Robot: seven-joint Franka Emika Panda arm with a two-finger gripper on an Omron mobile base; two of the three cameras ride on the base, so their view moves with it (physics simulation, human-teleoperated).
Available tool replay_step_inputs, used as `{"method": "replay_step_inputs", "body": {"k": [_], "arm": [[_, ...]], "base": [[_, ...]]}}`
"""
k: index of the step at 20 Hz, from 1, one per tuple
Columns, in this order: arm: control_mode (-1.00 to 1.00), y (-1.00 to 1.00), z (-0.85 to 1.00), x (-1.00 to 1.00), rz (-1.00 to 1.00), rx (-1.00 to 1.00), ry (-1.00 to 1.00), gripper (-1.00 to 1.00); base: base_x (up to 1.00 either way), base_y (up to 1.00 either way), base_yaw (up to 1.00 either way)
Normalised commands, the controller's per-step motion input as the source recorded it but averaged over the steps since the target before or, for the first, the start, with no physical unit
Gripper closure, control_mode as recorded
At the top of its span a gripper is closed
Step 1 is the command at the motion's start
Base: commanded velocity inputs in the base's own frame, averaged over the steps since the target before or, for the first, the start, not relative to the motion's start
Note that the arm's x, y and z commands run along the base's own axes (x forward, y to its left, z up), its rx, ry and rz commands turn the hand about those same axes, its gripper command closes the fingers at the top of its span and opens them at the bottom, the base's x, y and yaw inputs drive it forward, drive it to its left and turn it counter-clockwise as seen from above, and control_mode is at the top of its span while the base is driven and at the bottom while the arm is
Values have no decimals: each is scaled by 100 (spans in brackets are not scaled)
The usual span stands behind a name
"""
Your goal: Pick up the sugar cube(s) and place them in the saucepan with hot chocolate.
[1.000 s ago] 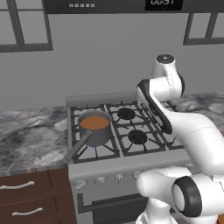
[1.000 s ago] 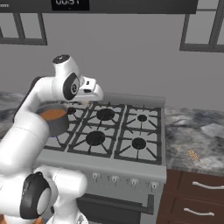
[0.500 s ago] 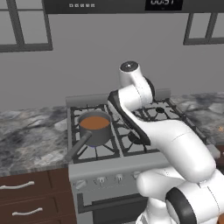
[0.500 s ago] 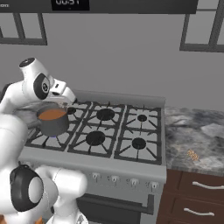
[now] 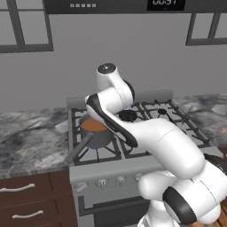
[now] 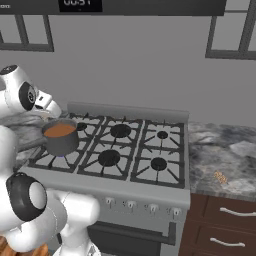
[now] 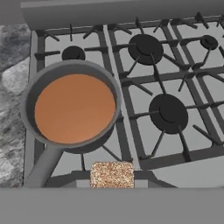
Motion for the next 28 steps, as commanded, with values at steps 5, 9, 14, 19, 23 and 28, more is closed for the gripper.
{"method": "replay_step_inputs", "body": {"k": [5,9,14,19,23,28], "arm": [[-100,39,-15,20,10,0,14,100],[-100,6,-46,72,11,4,21,100],[-100,1,-43,39,8,4,7,100],[-100,12,-25,18,0,0,0,100],[-100,0,-5,11,0,0,2,100],[-100,0,-10,20,0,0,1,100]], "base": [[0,0,0],[0,0,0],[0,0,0],[0,0,0],[0,0,0],[0,0,0]]}}
